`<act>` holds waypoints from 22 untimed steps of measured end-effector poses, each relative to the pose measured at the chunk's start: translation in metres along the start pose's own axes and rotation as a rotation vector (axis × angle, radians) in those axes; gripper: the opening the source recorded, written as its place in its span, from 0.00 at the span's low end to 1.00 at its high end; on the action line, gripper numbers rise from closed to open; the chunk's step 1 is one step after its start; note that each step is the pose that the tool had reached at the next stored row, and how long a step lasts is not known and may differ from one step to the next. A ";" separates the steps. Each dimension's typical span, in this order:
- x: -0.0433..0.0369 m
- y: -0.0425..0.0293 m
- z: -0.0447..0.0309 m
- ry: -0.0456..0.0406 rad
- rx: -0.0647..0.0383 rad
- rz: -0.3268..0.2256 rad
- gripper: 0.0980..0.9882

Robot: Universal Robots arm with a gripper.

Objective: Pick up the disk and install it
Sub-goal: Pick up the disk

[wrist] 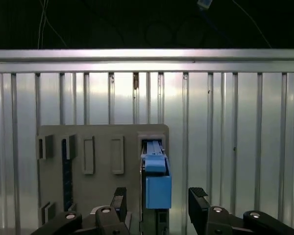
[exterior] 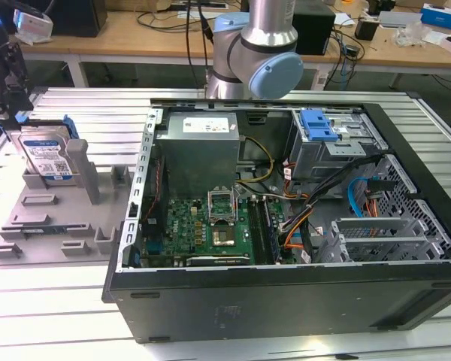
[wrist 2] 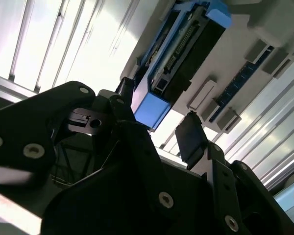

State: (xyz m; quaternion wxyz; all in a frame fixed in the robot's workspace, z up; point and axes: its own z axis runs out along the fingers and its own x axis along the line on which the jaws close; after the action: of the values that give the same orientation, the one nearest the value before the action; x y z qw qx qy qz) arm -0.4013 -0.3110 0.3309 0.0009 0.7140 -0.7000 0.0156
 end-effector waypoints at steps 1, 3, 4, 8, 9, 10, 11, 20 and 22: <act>0.0000 0.0013 0.0015 -0.0001 0.000 -0.009 0.58; -0.0002 0.0041 0.0033 -0.0003 0.000 -0.015 0.58; -0.0001 0.0043 0.0037 -0.0004 0.001 -0.015 0.58; -0.0003 0.0041 0.0044 -0.0004 0.000 -0.014 0.58; -0.0003 0.0039 0.0048 -0.0003 0.000 -0.012 0.58; 0.0000 0.0038 0.0055 -0.0002 0.000 -0.011 0.58; 0.0004 0.0039 0.0057 -0.0002 -0.001 -0.010 0.58; 0.0037 0.0020 0.0119 -0.0004 -0.009 -0.006 0.58; 0.0036 0.0017 0.0137 -0.0004 -0.010 -0.005 0.58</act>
State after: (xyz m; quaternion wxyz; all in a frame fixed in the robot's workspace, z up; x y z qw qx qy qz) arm -0.4026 -0.3150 0.3172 0.0043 0.7159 -0.6981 0.0120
